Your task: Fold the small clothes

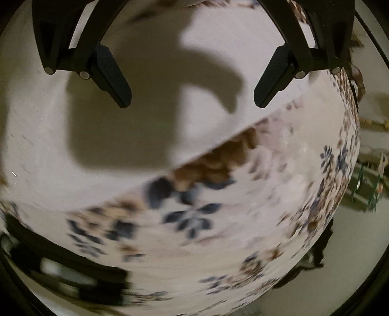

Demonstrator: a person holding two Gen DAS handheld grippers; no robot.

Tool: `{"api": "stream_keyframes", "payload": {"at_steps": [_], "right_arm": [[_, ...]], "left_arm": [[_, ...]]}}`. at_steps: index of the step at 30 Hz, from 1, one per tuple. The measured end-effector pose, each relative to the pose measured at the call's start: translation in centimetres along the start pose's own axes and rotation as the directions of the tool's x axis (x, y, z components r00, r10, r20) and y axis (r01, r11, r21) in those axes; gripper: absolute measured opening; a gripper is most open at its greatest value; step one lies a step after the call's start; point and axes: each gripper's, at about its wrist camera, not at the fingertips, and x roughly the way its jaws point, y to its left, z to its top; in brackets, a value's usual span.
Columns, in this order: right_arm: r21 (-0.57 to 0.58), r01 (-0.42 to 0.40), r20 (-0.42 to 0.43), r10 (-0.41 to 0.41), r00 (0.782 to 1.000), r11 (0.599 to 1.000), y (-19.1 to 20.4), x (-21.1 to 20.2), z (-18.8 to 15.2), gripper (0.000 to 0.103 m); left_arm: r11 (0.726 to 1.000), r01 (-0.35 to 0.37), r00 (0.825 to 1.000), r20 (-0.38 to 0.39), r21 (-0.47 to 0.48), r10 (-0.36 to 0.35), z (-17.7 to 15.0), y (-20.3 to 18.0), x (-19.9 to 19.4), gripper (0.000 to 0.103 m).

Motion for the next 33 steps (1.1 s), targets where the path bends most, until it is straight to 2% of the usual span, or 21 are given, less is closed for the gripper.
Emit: {"api": "stream_keyframes", "payload": {"at_steps": [2,5,9,10,11,12,13,14,17,20,23,25,27,28,29,31,32,33], "right_arm": [[-0.107,-0.010,-0.011,0.009,1.000,0.994,5.6,1.5,-1.0,0.007],[-0.157,-0.027,-0.046,0.020,0.999,0.987,9.8,3.3,-2.0,0.007],[-0.199,-0.030,-0.113,0.007,0.994,0.980,12.1,5.1,-3.5,0.010],[-0.182,-0.064,-0.144,0.038,0.989,0.981,12.0,5.4,-3.6,0.010],[-0.157,-0.099,-0.158,0.074,0.985,0.983,11.2,5.1,-3.9,0.020],[-0.103,-0.171,-0.181,0.151,0.972,0.980,9.7,4.8,-4.0,0.045],[-0.027,-0.252,-0.197,0.242,0.950,0.967,8.1,4.3,-3.8,0.061],[0.023,-0.276,-0.197,0.275,0.941,0.961,6.8,3.7,-3.7,0.078],[0.137,-0.280,-0.167,0.301,0.939,0.950,2.4,1.3,-4.4,0.081],[0.210,-0.228,-0.184,0.267,0.946,0.951,-2.1,1.5,-4.4,0.084],[0.243,-0.171,-0.207,0.223,0.953,0.955,-4.9,1.8,-5.2,0.084],[0.266,-0.143,-0.229,0.206,0.951,0.953,-6.3,2.6,-6.0,0.084],[0.302,-0.120,-0.255,0.201,0.946,0.946,-7.3,3.1,-6.8,0.084],[0.328,-0.107,-0.276,0.204,0.939,0.938,-7.8,3.7,-7.3,0.084],[0.349,-0.104,-0.289,0.213,0.934,0.931,-8.2,4.1,-7.7,0.084],[0.395,-0.101,-0.303,0.234,0.924,0.913,-8.7,4.3,-8.4,0.084],[0.402,-0.103,-0.304,0.238,0.922,0.910,-8.7,4.4,-8.5,0.084],[0.401,-0.104,-0.303,0.239,0.923,0.910,-8.6,4.2,-8.6,0.084]], "left_arm": [[0.999,0.013,1.000,-0.011,-0.035,-0.013,0.7,1.8,1.2,0.103],[0.996,0.041,0.999,-0.019,-0.074,-0.042,1.3,3.6,2.5,0.103],[0.992,0.078,0.996,-0.025,-0.102,-0.081,1.7,5.1,3.8,0.103],[0.991,0.084,0.996,-0.027,-0.105,-0.087,1.7,5.3,3.7,0.103],[0.990,0.091,0.995,-0.030,-0.108,-0.094,1.7,5.5,3.5,0.103],[0.988,0.098,0.994,-0.036,-0.116,-0.103,1.5,6.0,3.1,0.103],[0.986,0.104,0.993,-0.039,-0.127,-0.110,1.4,6.6,2.7,0.103],[0.981,0.120,0.991,-0.033,-0.150,-0.127,0.9,7.7,2.0,0.103],[0.965,0.138,0.987,-0.047,-0.223,-0.152,-1.9,11.5,0.0,0.103],[0.931,0.131,0.973,-0.134,-0.342,-0.186,-6.5,15.3,-1.1,0.103],[0.822,0.150,0.922,-0.222,-0.549,-0.317,-11.2,19.6,0.1,0.103],[0.691,0.153,0.877,-0.224,-0.707,-0.424,-13.9,22.5,2.3,0.103],[0.567,0.129,0.861,-0.192,-0.814,-0.471,-15.8,24.8,4.5,0.103],[0.511,0.124,0.862,-0.163,-0.850,-0.480,-16.3,25.9,5.5,0.103],[0.475,0.115,0.872,-0.141,-0.873,-0.469,-16.5,27.0,6.2,0.100],[0.450,0.097,0.899,-0.116,-0.888,-0.423,-16.1,28.9,6.7,0.094],[0.452,0.084,0.923,-0.102,-0.888,-0.370,-15.4,30.4,6.7,0.089],[0.458,0.075,0.940,-0.091,-0.886,-0.330,-14.8,31.8,6.6,0.087]]}}
